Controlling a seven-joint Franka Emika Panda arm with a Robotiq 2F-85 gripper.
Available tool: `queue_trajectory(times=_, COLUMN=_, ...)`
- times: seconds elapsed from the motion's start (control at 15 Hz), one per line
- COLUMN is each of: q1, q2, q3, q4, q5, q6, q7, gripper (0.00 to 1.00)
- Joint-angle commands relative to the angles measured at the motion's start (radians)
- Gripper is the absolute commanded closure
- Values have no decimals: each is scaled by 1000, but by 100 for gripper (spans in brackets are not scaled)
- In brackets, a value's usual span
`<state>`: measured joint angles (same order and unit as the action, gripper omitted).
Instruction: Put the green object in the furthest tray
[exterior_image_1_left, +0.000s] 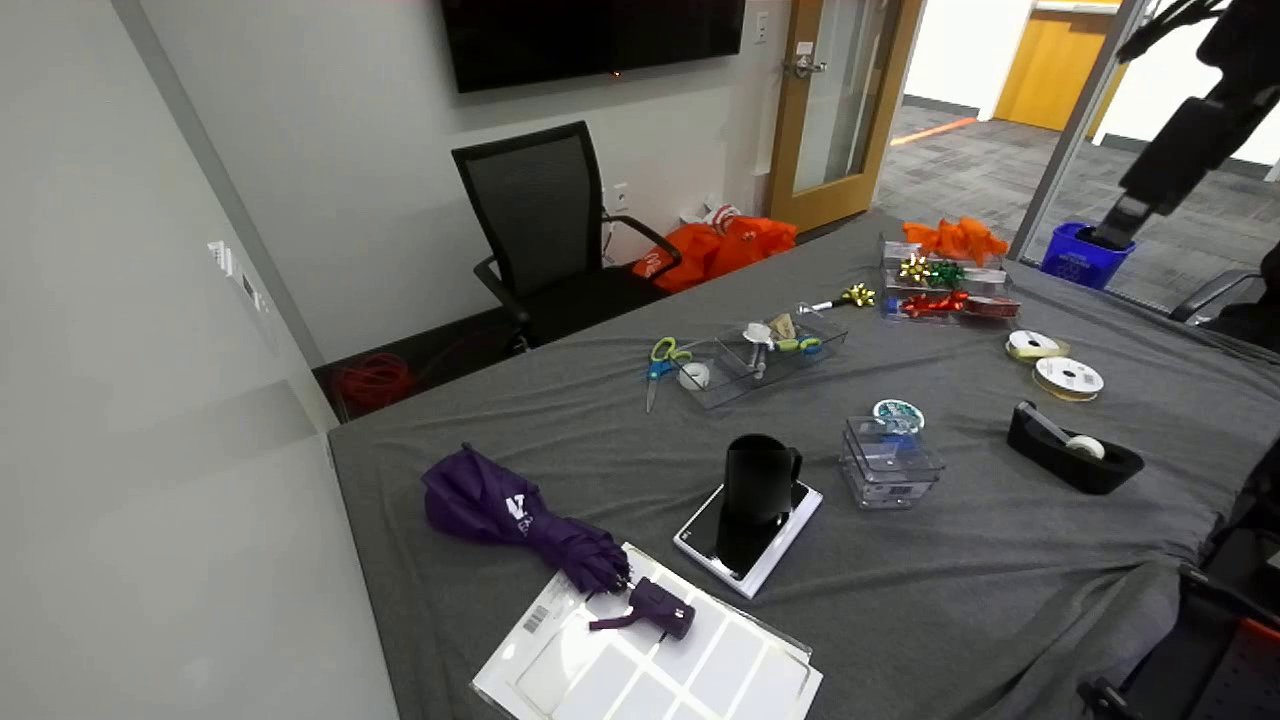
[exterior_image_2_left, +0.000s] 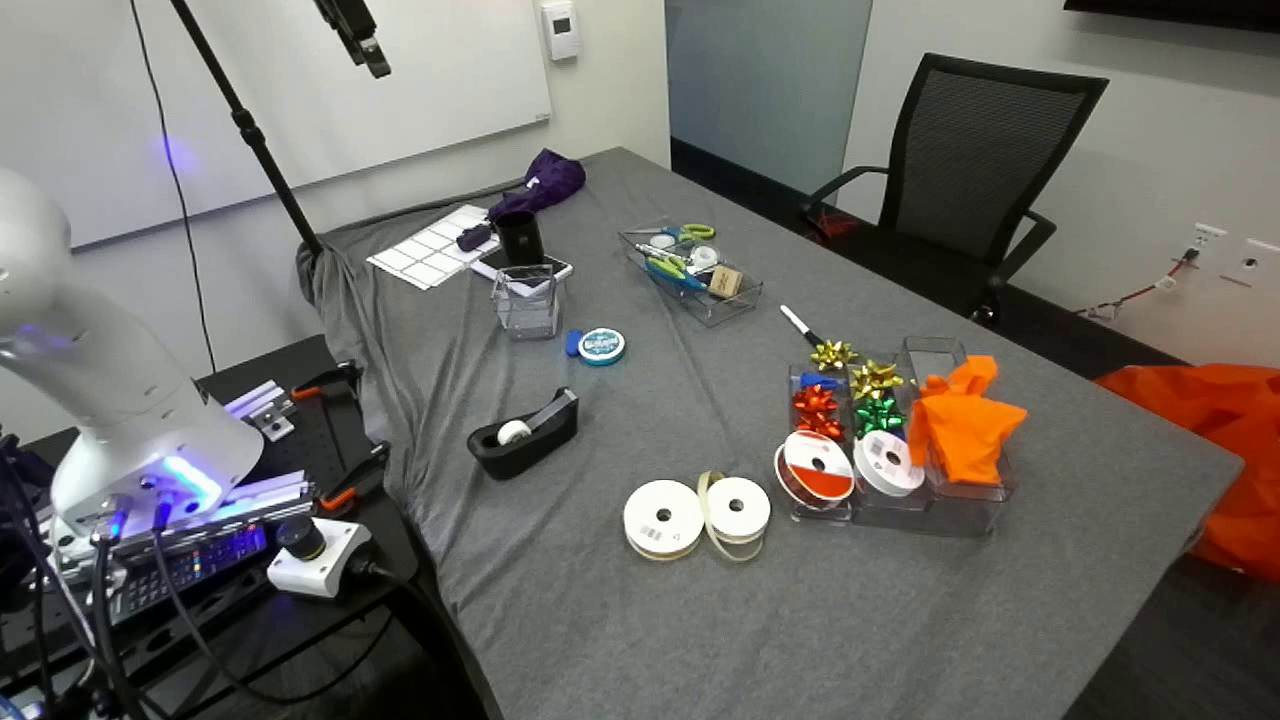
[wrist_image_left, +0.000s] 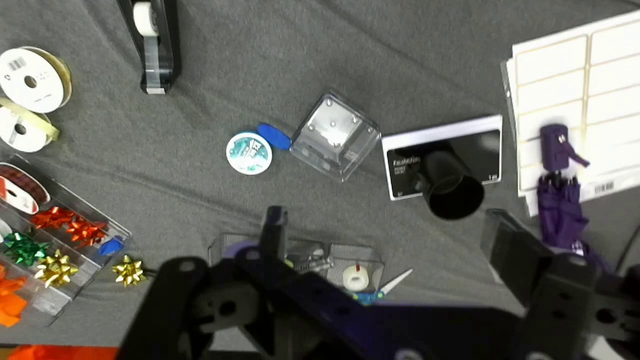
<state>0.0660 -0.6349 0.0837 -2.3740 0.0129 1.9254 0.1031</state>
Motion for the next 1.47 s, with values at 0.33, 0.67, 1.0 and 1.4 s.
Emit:
queue_trajectory(times=0.33, q1=-94, q2=143, q3=-92, q4=31, q5=125, q6=296, q7=151, gripper=0)
queue_trajectory(times=0.67, q1=-165, q2=301, q3=-59, q4=75, q5=110, q6=470, q7=385, gripper=0)
queue_trajectory(times=1.0, q1=-230, q2=452, q3=-22, q4=157, q5=-55, q6=474, q7=684, gripper=0)
queue_trajectory(times=1.4, q1=-188, q2=574, q3=-75, q4=271, q5=-108, q6=348, q7=730, gripper=0)
